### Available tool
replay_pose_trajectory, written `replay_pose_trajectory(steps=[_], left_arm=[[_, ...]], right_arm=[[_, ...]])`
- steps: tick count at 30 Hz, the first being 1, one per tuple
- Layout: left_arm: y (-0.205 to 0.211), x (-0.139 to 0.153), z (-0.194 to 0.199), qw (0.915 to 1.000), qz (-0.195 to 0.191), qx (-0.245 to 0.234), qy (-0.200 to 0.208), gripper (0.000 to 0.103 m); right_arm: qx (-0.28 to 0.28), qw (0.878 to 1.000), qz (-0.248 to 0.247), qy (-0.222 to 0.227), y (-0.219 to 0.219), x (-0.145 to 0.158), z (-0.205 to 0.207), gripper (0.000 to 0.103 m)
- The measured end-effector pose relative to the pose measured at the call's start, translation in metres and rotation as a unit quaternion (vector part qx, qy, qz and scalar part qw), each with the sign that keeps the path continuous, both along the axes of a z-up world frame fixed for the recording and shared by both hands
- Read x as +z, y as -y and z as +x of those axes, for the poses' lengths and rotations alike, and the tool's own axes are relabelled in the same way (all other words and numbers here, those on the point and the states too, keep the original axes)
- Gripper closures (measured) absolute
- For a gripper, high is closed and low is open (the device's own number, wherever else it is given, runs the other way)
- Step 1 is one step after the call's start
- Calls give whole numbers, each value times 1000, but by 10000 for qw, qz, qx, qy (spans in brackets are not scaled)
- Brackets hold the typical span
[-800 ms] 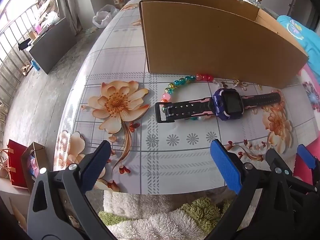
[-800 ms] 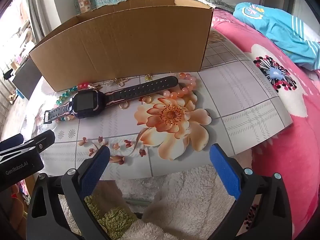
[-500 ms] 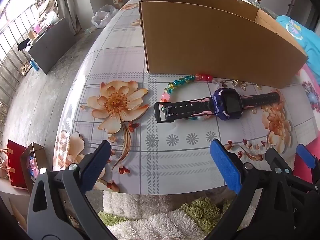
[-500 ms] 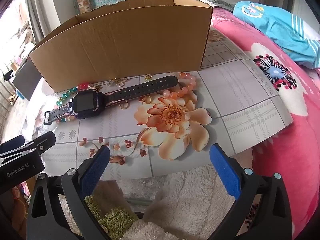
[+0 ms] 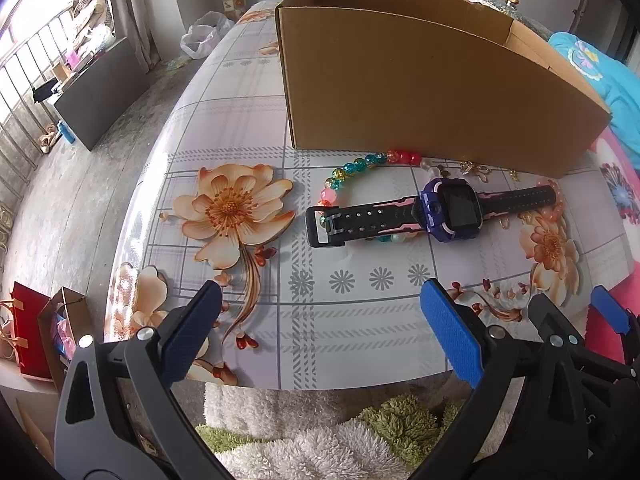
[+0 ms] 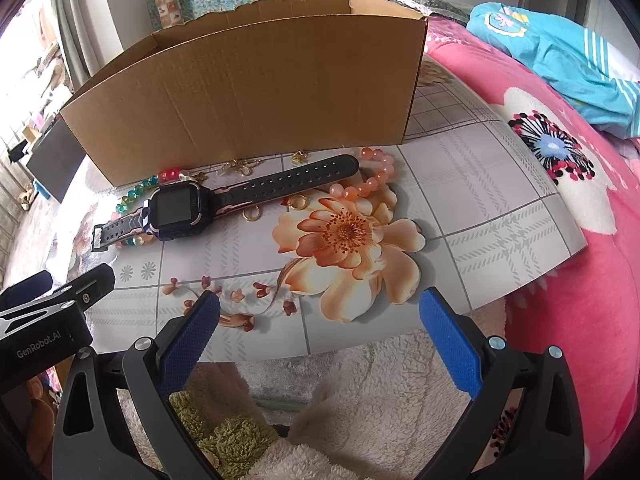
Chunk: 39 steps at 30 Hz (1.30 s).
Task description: Organize jewelry
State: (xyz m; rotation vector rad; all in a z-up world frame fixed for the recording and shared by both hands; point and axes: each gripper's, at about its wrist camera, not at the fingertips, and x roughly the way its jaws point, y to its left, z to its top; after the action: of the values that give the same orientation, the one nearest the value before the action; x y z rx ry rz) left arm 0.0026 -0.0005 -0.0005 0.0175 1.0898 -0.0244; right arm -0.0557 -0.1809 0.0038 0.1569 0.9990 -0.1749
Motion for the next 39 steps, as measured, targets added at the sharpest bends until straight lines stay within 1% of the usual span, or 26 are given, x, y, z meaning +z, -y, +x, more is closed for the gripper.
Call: replay_pose_trajectory(steps=[39], left_arm=[[-1, -1, -1, 10000, -19, -2, 3, 7]], right_arm=[[-49, 9999, -73, 89, 0, 6, 2, 6]])
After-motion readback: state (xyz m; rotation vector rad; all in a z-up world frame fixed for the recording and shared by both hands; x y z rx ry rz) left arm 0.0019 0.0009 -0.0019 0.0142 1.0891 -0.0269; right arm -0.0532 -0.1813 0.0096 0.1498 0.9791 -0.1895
